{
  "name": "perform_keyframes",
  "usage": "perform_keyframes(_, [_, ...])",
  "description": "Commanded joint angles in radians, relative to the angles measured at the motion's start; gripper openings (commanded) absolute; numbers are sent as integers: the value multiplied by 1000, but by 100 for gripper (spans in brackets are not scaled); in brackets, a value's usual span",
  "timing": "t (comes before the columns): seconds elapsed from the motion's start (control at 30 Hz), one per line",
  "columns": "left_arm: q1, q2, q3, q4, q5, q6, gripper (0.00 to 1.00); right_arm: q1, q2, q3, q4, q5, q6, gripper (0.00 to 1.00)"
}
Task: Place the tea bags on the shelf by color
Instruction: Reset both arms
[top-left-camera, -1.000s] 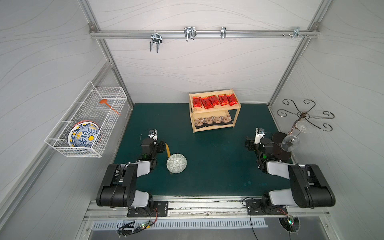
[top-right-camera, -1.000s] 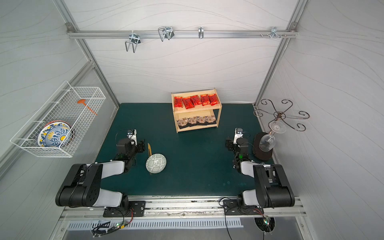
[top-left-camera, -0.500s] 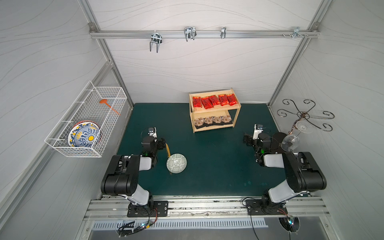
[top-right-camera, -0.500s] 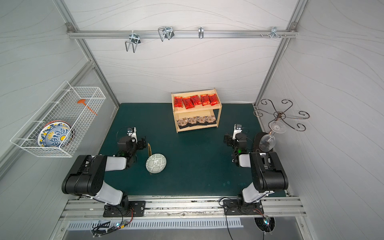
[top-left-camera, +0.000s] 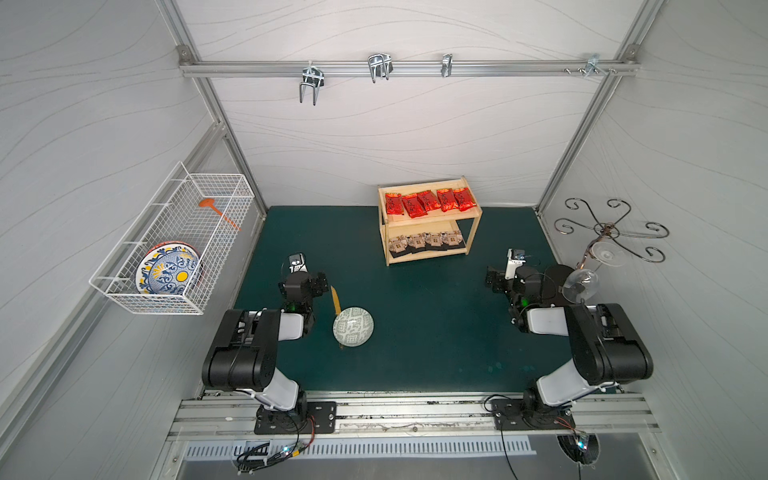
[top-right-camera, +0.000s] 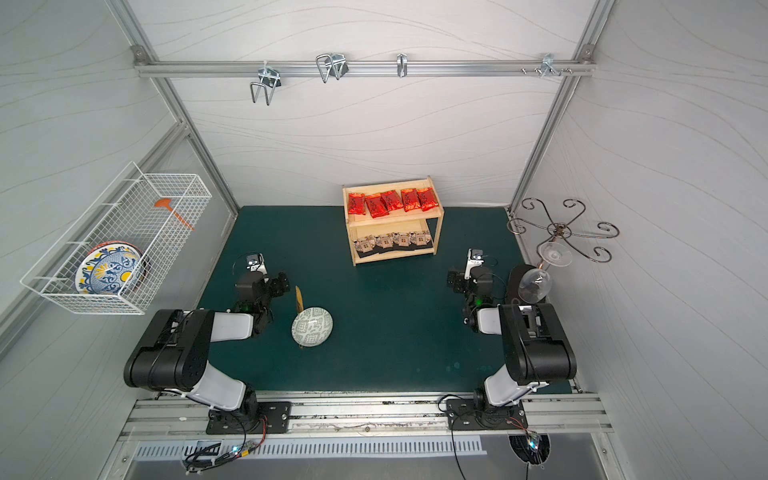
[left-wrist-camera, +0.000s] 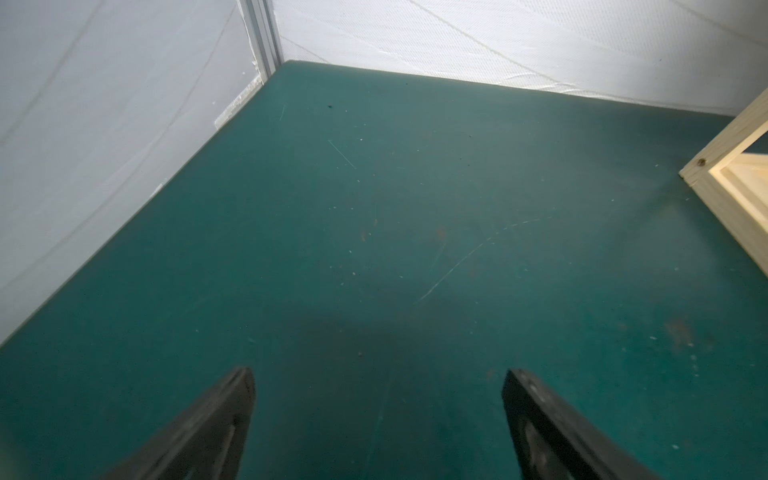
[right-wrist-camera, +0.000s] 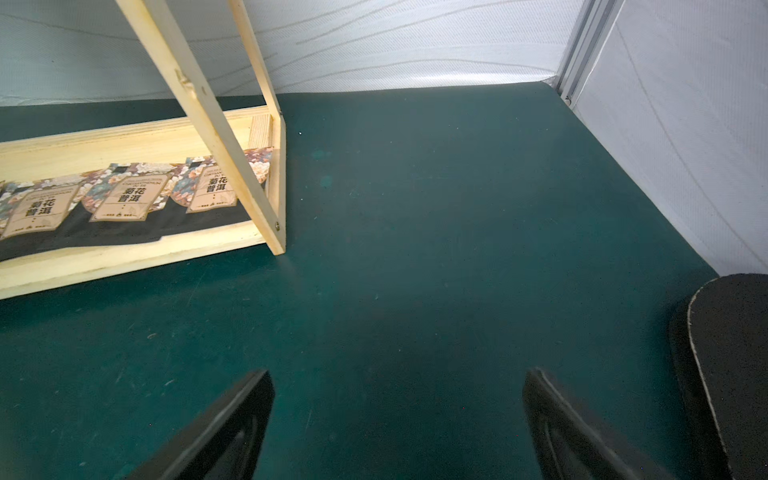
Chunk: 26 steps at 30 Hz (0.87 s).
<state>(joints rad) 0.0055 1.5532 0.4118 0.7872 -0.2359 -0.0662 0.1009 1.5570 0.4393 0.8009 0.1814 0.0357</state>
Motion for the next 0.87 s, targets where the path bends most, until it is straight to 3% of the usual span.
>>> perform_keyframes(0.0, [2,7,10,55,-24,-12,99,6,8,-5,-3,10,-3,99])
perform_keyframes(0.13, [1,4,9,56,-25,-11,99,8,7,-7,0,14,-1,99])
perform_keyframes(0.23, [-1,1,4,61,-33,-11,99,29,11,-21,31,124,13,99])
perform_keyframes(0.3, [-16,2,-9,92,-120,-26,99,24,6,-16,14,119,23,99])
perform_keyframes(0.83, [-16,5,1,70,-122,-26,99,10,7,-13,10,41,6,99])
